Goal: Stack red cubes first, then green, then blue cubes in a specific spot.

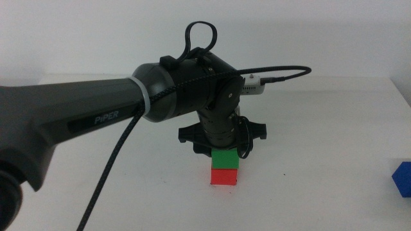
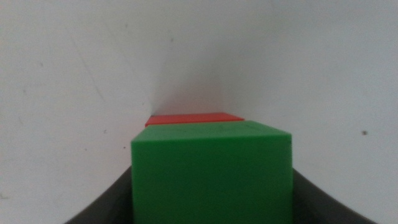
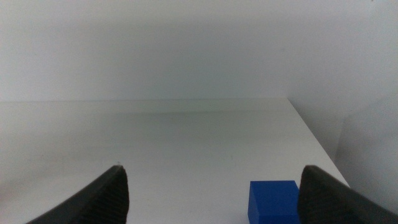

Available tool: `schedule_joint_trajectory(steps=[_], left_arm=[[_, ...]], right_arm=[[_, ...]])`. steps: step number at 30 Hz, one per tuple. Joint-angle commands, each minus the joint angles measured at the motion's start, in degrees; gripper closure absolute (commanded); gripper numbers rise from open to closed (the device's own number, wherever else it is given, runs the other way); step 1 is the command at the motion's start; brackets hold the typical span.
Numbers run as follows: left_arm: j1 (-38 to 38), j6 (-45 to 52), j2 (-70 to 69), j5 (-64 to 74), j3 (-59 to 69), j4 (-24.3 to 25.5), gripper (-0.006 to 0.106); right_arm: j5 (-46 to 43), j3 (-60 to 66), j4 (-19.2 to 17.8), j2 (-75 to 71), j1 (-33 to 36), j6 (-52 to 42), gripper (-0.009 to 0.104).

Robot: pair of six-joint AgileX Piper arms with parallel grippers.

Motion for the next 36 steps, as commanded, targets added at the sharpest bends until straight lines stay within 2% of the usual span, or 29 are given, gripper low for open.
schedule_joint_trajectory(steps=[1, 6, 7, 10, 14, 17, 21, 27, 30, 33, 36], left_arm=[[-0.3, -0.4, 0.5, 0.4, 0.1, -0.2, 0.082], [-0.3, -0.1, 1.2, 0.6, 0.1, -0.3, 0.082], [-0.3, -0.1, 1.2, 0.5, 0.1, 1.1, 0.030], [-0.3, 0.2, 1.2, 0.9, -0.3, 1.8, 0.008], [-0.2, 6.7, -0.7, 1.0, -1.9, 1.6, 0.007], [0.9, 13.0, -4.4, 4.4, -3.8, -1.2, 0.007], [2.5, 26.3, -14.1, 7.8, -4.4, -5.3, 0.007], [3.2, 40.1, -32.9, 7.1, 2.8, -6.7, 0.007], [3.2, 43.5, -48.3, 4.5, 12.9, -9.9, 0.007], [3.2, 43.5, -56.6, 0.5, 19.3, -12.9, 0.007], [3.2, 43.1, -61.3, 0.3, 21.7, -13.4, 0.007]], right_arm=[[-0.3, 0.2, -0.3, -0.3, -0.3, -0.1, 0.016], [-0.3, 0.2, -0.3, -0.3, -0.3, -0.1, 0.016], [-0.3, 0.2, -0.3, -0.3, -0.3, -0.1, 0.016], [-0.3, 0.2, -0.3, -0.3, -0.3, -0.1, 0.016], [-0.3, 0.2, -0.3, -0.3, -0.3, -0.1, 0.016], [-0.3, 0.2, -0.3, -0.3, -0.3, -0.1, 0.016], [-0.3, 0.2, -0.3, -0.3, -0.3, -0.1, 0.016], [-0.3, 0.2, -0.3, -0.3, -0.3, -0.1, 0.016], [-0.3, 0.2, -0.3, -0.3, -0.3, -0.1, 0.016], [-0.3, 0.2, -0.3, -0.3, -0.3, -0.1, 0.016], [-0.3, 0.2, -0.3, -0.3, -0.3, -0.1, 0.016]])
